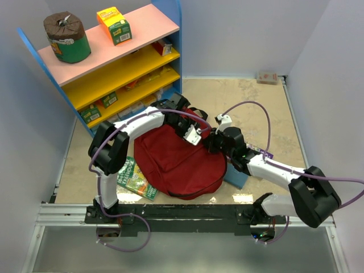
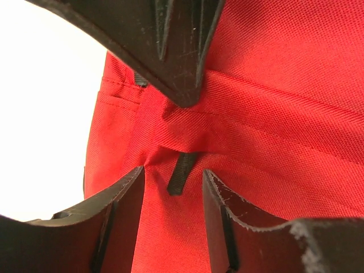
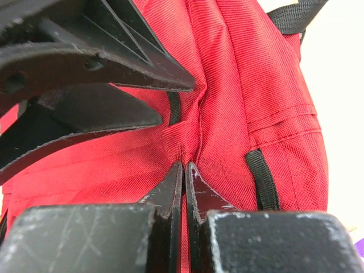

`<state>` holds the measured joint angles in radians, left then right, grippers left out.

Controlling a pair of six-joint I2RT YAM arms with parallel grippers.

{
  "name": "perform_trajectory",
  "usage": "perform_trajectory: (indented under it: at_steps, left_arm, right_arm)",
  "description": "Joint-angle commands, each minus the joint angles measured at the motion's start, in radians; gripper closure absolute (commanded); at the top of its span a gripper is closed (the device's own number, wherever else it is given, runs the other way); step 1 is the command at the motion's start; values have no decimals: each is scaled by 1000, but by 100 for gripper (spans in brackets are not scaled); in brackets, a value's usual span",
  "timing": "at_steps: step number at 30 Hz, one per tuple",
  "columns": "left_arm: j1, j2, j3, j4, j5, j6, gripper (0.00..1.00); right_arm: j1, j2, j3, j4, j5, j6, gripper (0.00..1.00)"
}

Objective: Pack the student bag
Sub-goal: Unzip the student bag at the center of the board.

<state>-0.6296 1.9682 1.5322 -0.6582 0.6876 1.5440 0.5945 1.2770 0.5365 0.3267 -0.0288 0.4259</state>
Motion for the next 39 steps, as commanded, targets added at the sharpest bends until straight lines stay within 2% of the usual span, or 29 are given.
perform_trajectory:
  at_steps: [1, 6, 11, 14, 15, 16, 18, 25, 32, 39]
  left_arm:
    - [-13, 18, 37, -15, 38, 18, 51]
    - [-18, 40, 62, -67, 13, 48, 59]
    - [-18, 52, 72, -32, 0, 24, 64]
    - [-19, 52, 77, -29, 0, 24, 79]
    - [-22, 51, 74, -35, -5, 24, 89]
    - [-22, 50, 74, -38, -7, 27, 94]
    - [-24, 49, 74, -56, -11, 31, 100]
    - [-22, 14, 56, -109, -37, 59, 100]
    - [-19, -63, -35, -120, -95, 64, 100]
    - [-18, -134, -116, -83, -160, 15, 100]
  right_arm:
    - [7, -47, 3, 43, -63, -7, 100]
    - [7, -64, 3, 44, -53, -10, 100]
    - [7, -67, 0, 54, -65, -9, 100]
    - [7, -65, -7, 54, -62, -9, 100]
    - [8, -65, -9, 52, -59, -9, 100]
    - [7, -65, -9, 52, -59, -9, 100]
    - [7, -64, -13, 49, -54, -7, 100]
    - [7, -42, 2, 3, 25, -3, 100]
    - [5, -33, 34, -64, 150, 8, 100]
    - [5, -5, 45, -77, 173, 27, 100]
